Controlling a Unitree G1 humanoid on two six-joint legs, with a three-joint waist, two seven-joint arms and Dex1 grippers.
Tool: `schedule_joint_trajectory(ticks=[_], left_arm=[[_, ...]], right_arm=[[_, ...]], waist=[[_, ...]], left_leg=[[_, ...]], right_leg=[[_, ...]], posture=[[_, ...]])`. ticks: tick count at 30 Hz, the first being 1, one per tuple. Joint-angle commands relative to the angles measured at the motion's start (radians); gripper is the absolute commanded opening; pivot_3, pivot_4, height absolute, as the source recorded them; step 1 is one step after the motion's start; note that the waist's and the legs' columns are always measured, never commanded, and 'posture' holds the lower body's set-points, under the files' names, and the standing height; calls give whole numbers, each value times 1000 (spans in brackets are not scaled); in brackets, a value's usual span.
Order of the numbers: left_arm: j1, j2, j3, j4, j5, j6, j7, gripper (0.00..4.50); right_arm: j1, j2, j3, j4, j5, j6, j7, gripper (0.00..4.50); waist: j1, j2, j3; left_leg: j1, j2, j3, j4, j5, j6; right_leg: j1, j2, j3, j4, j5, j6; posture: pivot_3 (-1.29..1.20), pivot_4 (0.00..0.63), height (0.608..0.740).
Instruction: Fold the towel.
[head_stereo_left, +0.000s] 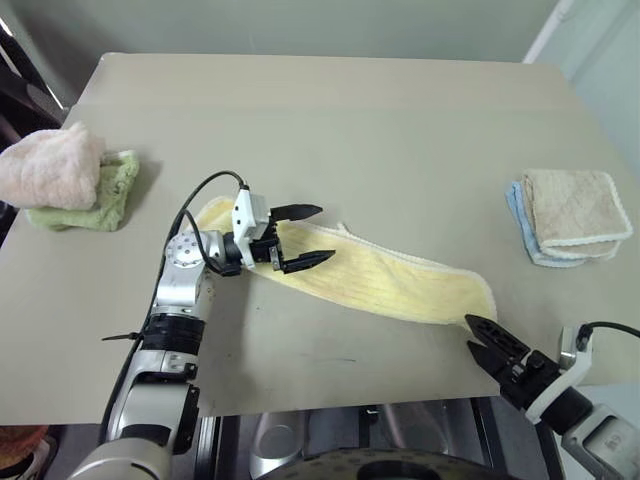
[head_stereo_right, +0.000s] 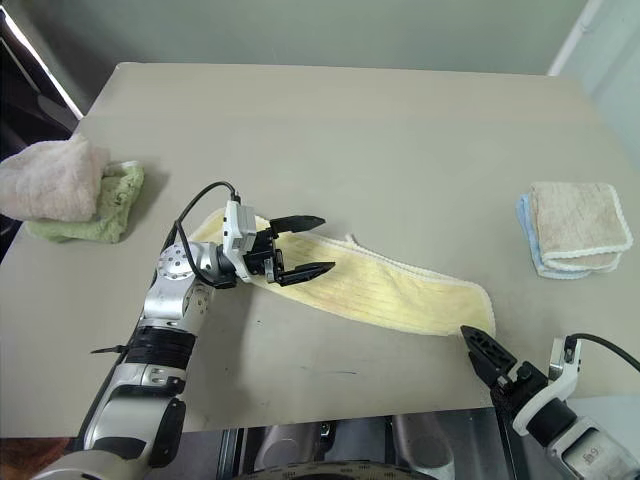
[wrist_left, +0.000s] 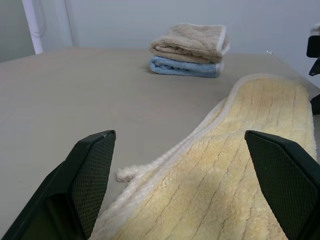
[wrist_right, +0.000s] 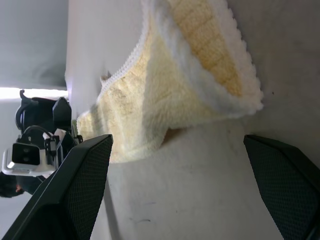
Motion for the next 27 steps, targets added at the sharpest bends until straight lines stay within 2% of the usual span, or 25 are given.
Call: schedule_joint_trajectory(ticks=[1,12,15,19,20,27], left_arm=[[8,1,4,-24,-1,-12,6,4500],[10,-2,9,-18,14,-32,22,4500],[4,-1,9,-9,15,-40,23,4500],[-3,1,10,2,16,-49,24,4500],[-5,2,11,6,17,-52,23,4500],[-18,2,6,28,24,-72,21,4500]], right_arm=[[-34,13,-26,47,-5,2,-47,4464],[-186,57,-69,149,-5,46,-119,4464],[-214,69,-72,156,-5,59,-137,4464],[-226,85,-73,151,-5,68,-157,3551],[-228,94,-74,148,-5,67,-162,3223],[-185,93,-74,109,-5,82,-140,836]], waist=[[-3,0,0],[-9,-1,-1],[-9,-1,-1],[-8,-1,-1],[-8,-1,-1],[-5,1,0]], left_leg=[[0,0,0,0,0,0],[5,-1,0,2,1,2],[4,-1,0,2,-2,-4],[2,-1,0,2,-1,-2],[0,-1,0,2,2,3],[-2,-1,0,-2,1,2]], right_leg=[[0,0,0,0,0,0],[1,0,1,-3,1,0],[0,0,1,-3,1,0],[0,0,1,-3,2,0],[0,0,1,-3,5,1],[-5,-1,1,-3,6,-1]], posture=[[0,150,703],[0,150,703],[0,150,703],[0,150,703],[0,150,703],[0,150,703]])
